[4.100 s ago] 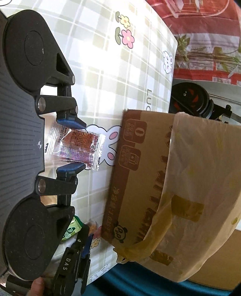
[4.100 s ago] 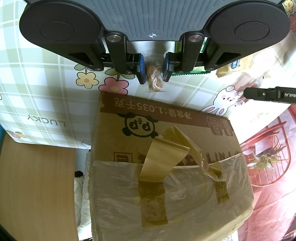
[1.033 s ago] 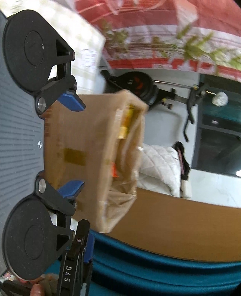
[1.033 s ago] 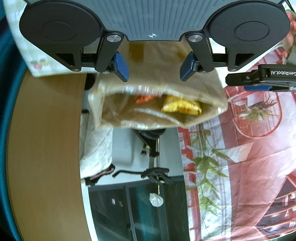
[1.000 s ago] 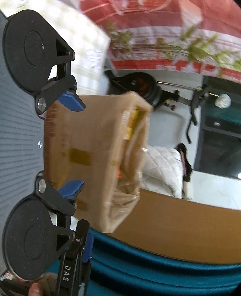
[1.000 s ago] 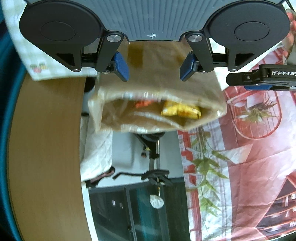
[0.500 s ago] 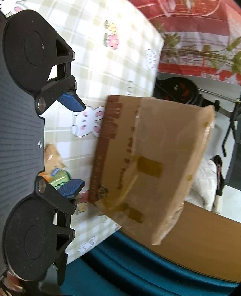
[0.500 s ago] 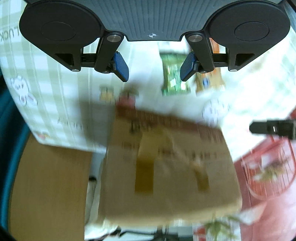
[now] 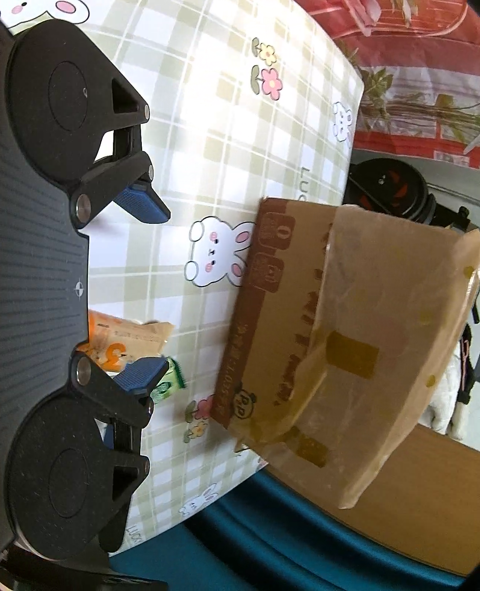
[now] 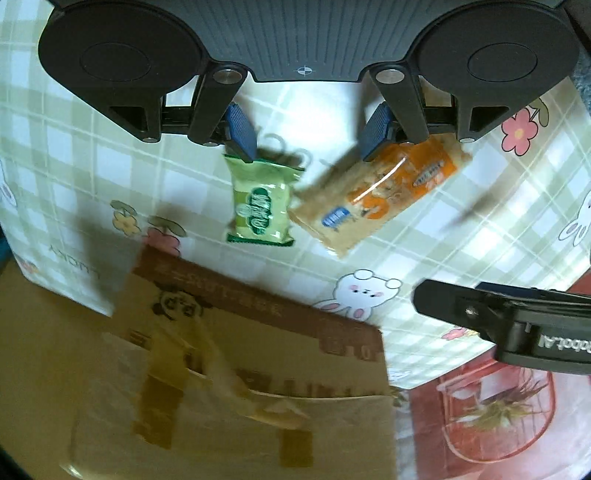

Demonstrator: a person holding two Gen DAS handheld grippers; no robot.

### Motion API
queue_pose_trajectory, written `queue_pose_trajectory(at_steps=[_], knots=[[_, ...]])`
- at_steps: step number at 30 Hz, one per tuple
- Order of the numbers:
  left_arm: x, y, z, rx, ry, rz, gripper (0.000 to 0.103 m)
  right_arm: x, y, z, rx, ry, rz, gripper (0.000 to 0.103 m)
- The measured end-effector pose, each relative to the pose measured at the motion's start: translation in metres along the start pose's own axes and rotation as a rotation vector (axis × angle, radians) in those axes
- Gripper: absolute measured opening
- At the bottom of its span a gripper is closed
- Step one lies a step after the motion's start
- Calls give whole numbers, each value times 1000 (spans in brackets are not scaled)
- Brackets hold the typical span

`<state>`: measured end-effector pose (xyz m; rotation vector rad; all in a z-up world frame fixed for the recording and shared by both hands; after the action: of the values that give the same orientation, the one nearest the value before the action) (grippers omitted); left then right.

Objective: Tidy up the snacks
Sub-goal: 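Move both open grippers down to the orange bar and green packet, then grasp the orange-white bar with the left gripper while the right grasps the green packet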

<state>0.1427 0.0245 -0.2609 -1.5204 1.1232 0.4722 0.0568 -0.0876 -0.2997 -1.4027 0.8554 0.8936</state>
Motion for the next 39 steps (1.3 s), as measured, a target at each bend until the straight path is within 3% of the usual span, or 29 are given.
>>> queue_pose_trajectory(at_steps=[9,14,15,20,34,36,37,39], knots=[[27,23,-36,110,81,70,80,-12,1,-53,140,18,-41,59],[44,38,-48,180,50,109,80,-18,5,-77,206,6,-73,59],[47,40,-46,183,37,114,75,-17,4,-80,212,1,-78,59],[52,42,-28,163,1,98,42,-11,-4,-75,201,-32,-89,59],[44,26,19,46,-56,32,42,23,-37,-46,145,-80,-87,56],[43,25,21,32,-66,32,42,24,-38,-44,135,-75,-88,49],[41,25,23,25,-69,31,42,24,-38,-43,124,-76,-88,34],[37,24,25,20,-65,18,41,23,-36,-41,104,-68,-88,34]])
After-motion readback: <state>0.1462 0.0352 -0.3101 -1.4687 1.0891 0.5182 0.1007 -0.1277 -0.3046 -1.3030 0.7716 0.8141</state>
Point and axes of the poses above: each gripper's, at about its wrist camera, not at the fingertips, and x roughly the way its jaws point, z to its left, y to its underside, the point moved 10 cm from there along x, roughly the way its jaws point, and after that the axes turned 10 degrees about z, right-handed, at the moved point
